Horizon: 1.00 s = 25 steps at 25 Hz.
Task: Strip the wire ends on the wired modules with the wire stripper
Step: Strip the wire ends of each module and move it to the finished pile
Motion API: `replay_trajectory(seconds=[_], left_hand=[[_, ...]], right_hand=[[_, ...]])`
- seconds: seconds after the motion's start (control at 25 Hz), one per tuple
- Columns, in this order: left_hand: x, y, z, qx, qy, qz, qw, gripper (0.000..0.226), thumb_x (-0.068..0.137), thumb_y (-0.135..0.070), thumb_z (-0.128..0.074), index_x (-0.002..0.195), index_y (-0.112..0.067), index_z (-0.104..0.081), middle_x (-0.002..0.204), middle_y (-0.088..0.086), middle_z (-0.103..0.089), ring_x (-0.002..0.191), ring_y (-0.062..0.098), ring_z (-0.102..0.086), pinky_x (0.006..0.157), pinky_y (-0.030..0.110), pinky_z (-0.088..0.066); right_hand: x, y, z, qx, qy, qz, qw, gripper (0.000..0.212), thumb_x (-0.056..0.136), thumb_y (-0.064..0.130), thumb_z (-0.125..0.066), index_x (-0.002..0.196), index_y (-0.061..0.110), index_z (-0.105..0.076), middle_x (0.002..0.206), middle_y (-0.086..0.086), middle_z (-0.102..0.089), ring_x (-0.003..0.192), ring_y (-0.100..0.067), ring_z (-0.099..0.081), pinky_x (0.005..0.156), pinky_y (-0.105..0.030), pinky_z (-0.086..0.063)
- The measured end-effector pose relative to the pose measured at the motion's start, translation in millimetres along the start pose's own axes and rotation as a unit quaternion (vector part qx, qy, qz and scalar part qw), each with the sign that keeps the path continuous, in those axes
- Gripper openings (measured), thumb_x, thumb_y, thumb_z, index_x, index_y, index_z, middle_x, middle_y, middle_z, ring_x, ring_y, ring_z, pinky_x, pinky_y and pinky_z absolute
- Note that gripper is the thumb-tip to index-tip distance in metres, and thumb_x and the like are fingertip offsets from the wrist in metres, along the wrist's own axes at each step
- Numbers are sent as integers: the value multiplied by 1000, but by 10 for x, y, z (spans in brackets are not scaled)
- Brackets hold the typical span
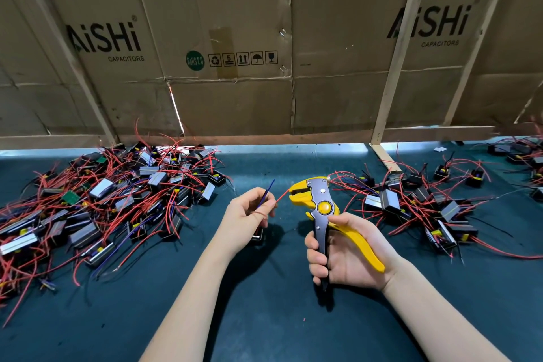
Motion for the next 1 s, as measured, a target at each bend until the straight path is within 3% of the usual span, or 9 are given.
replay_trajectory(seconds=[0.2,0.36,0.68,0.84,1.0], left_hand=[[21,29,-5,4,1,-4,1000,21,96,-12,-60,78,-22,-64,73,-4,-59,60,9,-40,57,15,-35],[19,53,19,6,-3,2,1000,22,94,-17,-62,77,-29,-66,78,1,-63,67,14,-41,61,22,-35],[10,25,9,-4,-4,9,1000,16,94,-10,-61,82,-19,-65,72,-4,-61,58,7,-48,59,16,-41],[1,-9,118,-63,-52,-1,997,9,90,-8,-67,91,-17,-69,82,-10,-69,78,6,-63,65,17,-51],[1,-58,258,-96,-93,-24,991,16,87,-5,-68,85,-19,-75,79,-10,-74,72,0,-63,67,14,-51]], right_hand=[[-15,20,-11,9,20,-3,1000,40,81,40,-61,85,2,-55,74,-15,-51,66,-30,-52,74,-42,-49],[-22,2,19,-7,17,-12,1000,41,86,43,-55,85,3,-56,73,-14,-51,64,-29,-52,73,-41,-49],[-28,12,139,-56,-43,-16,997,62,92,65,-39,74,9,-55,61,-6,-45,51,-22,-47,62,-36,-50],[-25,25,162,-53,-59,-8,997,62,89,67,-44,72,9,-55,61,-5,-44,50,-22,-46,62,-36,-49],[-22,41,182,-38,-79,-7,996,61,86,67,-47,70,9,-57,61,-5,-44,49,-22,-45,61,-36,-49]])
Point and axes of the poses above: each hand's wrist, its own x-axis towards the middle knuckle, its own z-axis out of the back of the hand, y = z × x, the point moved 9 cm from there along x, towards the middle knuckle
